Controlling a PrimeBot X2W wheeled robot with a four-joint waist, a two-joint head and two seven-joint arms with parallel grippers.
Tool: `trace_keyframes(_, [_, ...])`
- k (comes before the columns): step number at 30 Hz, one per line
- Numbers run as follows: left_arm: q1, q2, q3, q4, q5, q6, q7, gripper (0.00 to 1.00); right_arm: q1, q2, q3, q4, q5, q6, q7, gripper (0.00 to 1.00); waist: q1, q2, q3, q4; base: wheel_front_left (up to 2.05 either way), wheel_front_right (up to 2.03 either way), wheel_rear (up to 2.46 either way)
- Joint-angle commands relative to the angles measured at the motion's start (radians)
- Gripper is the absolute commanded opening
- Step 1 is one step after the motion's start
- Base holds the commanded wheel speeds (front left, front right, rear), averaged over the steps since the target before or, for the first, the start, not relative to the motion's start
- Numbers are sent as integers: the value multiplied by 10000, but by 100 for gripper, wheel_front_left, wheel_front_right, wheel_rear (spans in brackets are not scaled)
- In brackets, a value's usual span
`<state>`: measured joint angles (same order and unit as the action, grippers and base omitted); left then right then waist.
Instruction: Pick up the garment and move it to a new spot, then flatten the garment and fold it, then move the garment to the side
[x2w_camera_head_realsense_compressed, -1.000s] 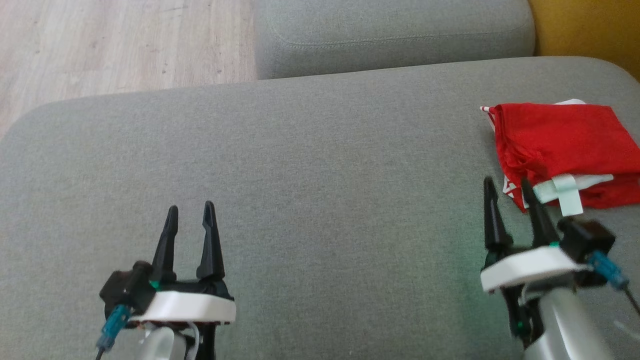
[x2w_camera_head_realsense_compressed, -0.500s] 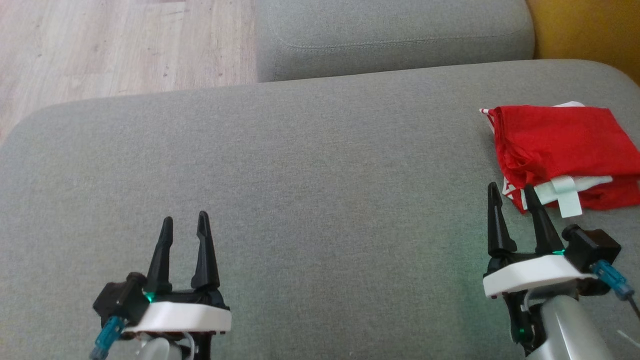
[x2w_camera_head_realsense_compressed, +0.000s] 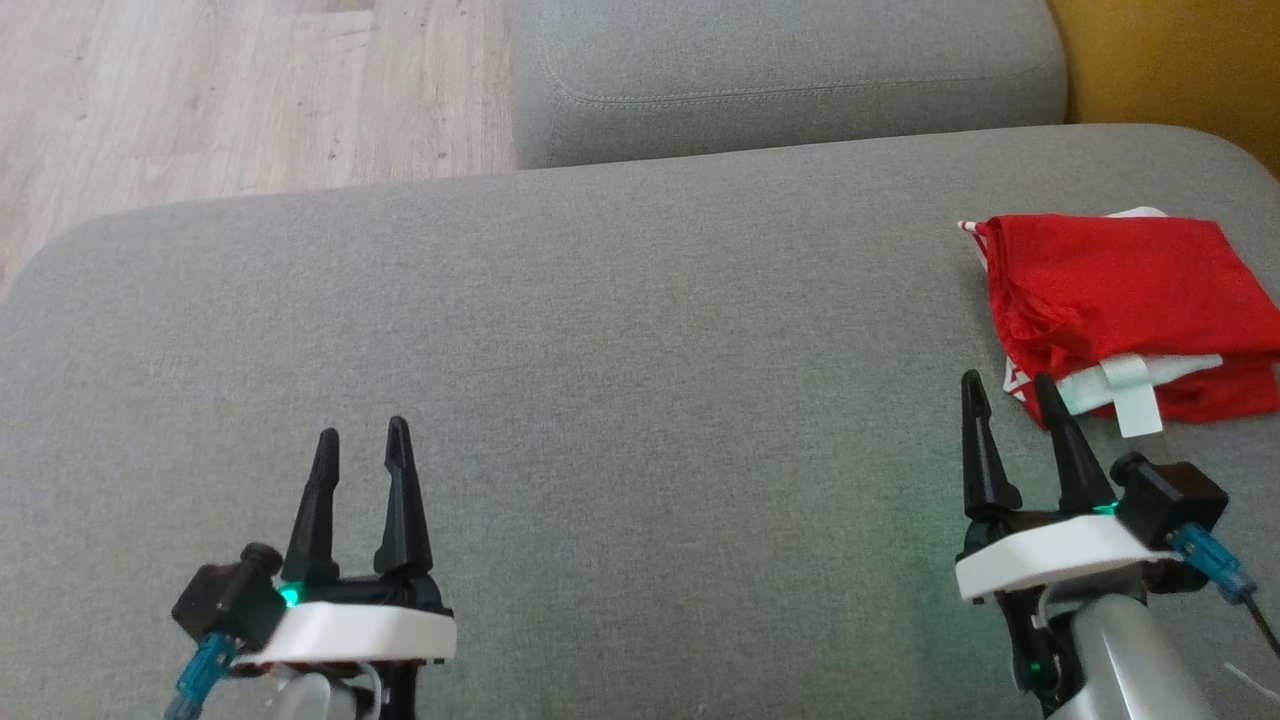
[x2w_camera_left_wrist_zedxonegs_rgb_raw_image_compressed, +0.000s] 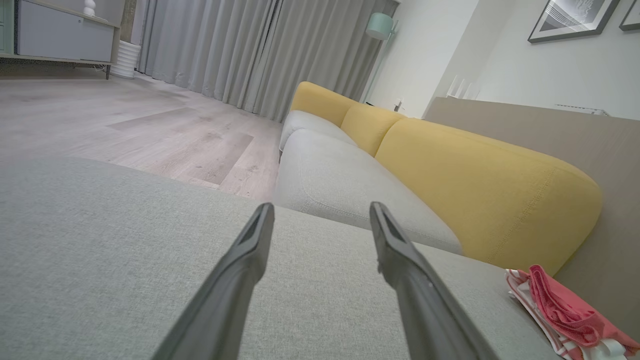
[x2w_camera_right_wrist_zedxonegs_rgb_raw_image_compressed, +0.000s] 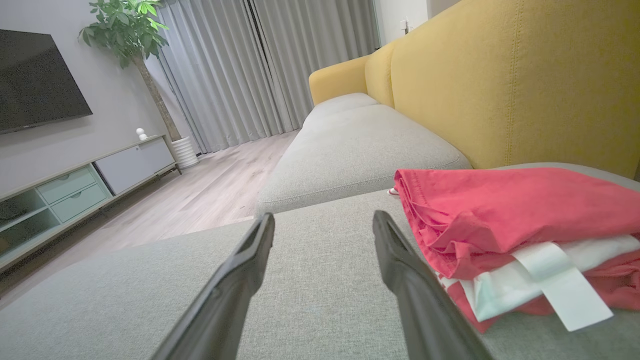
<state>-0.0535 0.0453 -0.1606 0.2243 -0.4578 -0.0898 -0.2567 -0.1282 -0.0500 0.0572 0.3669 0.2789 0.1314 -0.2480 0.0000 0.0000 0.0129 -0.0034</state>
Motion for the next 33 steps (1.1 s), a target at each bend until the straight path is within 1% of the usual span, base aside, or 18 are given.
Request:
trace_keyframes(1, [-209,49,355,-336,-28,-76,-51,100,-142,-3,270,-331,-23,-7,-137,100,0,0,7,-8,0,0,0])
trace_keyframes(4, [-213,49,394,-303,-93,-84,-51,100,-154,-3,303,-321,-7,-7,-137,100,0,0,0,-26,0,0,0])
trace_keyframes(8, [-203,49,500,-302,-147,22,-51,100,-161,-3,324,-295,8,-7,-137,100,0,0,-19,-76,0,0,0])
trace_keyframes(9, [13,-4,121,42,-164,11,1,0,3,4,57,35,5,0,4,0,0,0,-21,-75,0,0,0])
trace_keyframes(14, [292,-17,60,688,-184,13,10,0,352,13,58,661,34,0,23,0,0,0,-23,-79,0,0,0])
trace_keyframes(33, [163,4,453,621,-1918,-51,559,0,329,11,-212,375,2049,-1,570,0,0,0,-35,-62,0,0,0])
